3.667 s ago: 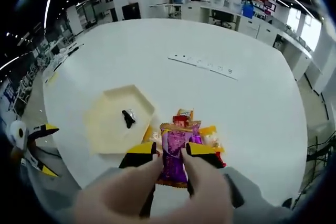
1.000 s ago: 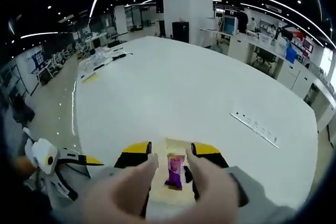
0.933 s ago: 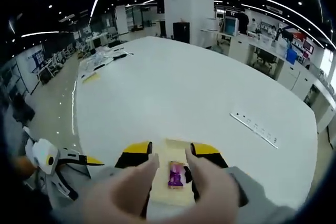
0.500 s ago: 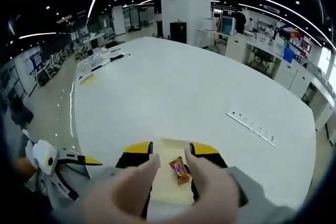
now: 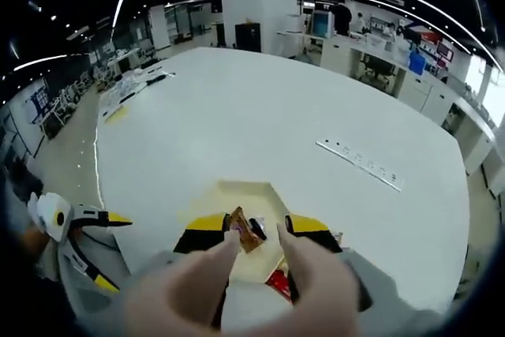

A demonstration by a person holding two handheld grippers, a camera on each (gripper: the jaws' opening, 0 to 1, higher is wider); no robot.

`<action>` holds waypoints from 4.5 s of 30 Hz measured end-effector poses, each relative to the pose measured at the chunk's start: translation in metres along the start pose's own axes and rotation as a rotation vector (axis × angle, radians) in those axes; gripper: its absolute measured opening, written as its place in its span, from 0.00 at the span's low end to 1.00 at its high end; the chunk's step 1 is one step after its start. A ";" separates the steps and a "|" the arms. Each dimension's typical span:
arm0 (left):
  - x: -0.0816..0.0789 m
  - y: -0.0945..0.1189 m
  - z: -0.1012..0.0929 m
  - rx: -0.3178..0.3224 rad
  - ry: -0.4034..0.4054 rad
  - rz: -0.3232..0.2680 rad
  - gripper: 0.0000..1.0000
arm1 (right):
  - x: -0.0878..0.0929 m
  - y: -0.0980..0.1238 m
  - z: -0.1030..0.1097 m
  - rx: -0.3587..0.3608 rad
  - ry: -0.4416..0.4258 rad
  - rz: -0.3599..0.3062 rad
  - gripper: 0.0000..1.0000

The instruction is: Place the target food into the container with the food tongs after gripping and lifting it, then release it inside without dropping or visibly crushing the food.

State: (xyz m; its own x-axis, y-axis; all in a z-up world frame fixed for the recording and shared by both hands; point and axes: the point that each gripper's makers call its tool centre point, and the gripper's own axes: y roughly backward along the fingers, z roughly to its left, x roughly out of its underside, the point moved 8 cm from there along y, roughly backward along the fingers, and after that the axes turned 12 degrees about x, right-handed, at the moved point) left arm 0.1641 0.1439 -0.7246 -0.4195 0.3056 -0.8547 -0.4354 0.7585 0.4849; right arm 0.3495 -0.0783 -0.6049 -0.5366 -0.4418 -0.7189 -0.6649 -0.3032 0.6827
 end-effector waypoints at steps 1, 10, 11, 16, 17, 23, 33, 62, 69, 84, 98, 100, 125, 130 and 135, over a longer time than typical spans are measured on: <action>0.000 0.000 0.000 0.001 -0.002 0.002 0.83 | 0.001 0.000 -0.001 0.002 -0.002 0.001 0.27; 0.002 -0.001 -0.002 0.016 0.001 0.017 0.82 | 0.020 0.005 -0.012 0.025 -0.033 0.027 0.27; 0.002 -0.001 -0.002 0.016 0.002 0.018 0.82 | 0.022 0.005 -0.013 0.028 -0.037 0.031 0.27; 0.003 -0.002 -0.002 0.019 0.003 0.023 0.82 | 0.032 0.007 -0.018 0.040 -0.056 0.047 0.27; 0.003 -0.002 -0.002 0.022 0.006 0.024 0.82 | 0.033 0.007 -0.019 0.042 -0.059 0.051 0.27; 0.004 -0.002 -0.002 0.022 0.005 0.030 0.82 | 0.040 0.010 -0.026 0.055 -0.067 0.063 0.27; 0.006 -0.003 -0.002 0.020 0.001 0.047 0.82 | 0.059 0.011 -0.038 0.076 -0.088 0.098 0.27; 0.011 -0.006 -0.002 0.026 0.018 0.082 0.82 | 0.107 -0.013 -0.042 0.054 -0.110 0.210 0.28; 0.011 -0.006 -0.002 0.026 0.027 0.083 0.82 | 0.117 -0.024 -0.042 0.052 -0.117 0.226 0.28; 0.012 -0.005 0.000 0.017 0.039 0.088 0.81 | 0.131 -0.049 -0.032 0.016 -0.107 0.282 0.28; 0.014 -0.005 0.001 0.014 0.050 0.102 0.80 | 0.136 -0.060 -0.029 0.003 -0.096 0.309 0.28; 0.013 -0.005 0.002 0.012 0.057 0.094 0.80 | 0.137 -0.061 -0.028 0.002 -0.086 0.312 0.28; 0.011 -0.004 0.004 -0.001 0.083 0.075 0.80 | 0.135 -0.079 -0.030 -0.064 0.230 0.305 0.29; 0.011 -0.004 0.004 -0.002 0.085 0.073 0.80 | 0.134 -0.085 -0.031 -0.069 0.279 0.305 0.29; 0.011 -0.004 0.005 -0.002 0.087 0.073 0.80 | 0.134 -0.089 -0.032 -0.068 0.304 0.305 0.29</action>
State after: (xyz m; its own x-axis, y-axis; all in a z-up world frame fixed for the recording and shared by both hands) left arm 0.1647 0.1471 -0.7370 -0.5177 0.3084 -0.7981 -0.4031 0.7348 0.5455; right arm 0.3536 -0.1378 -0.7580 -0.5185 -0.7455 -0.4188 -0.4584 -0.1711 0.8721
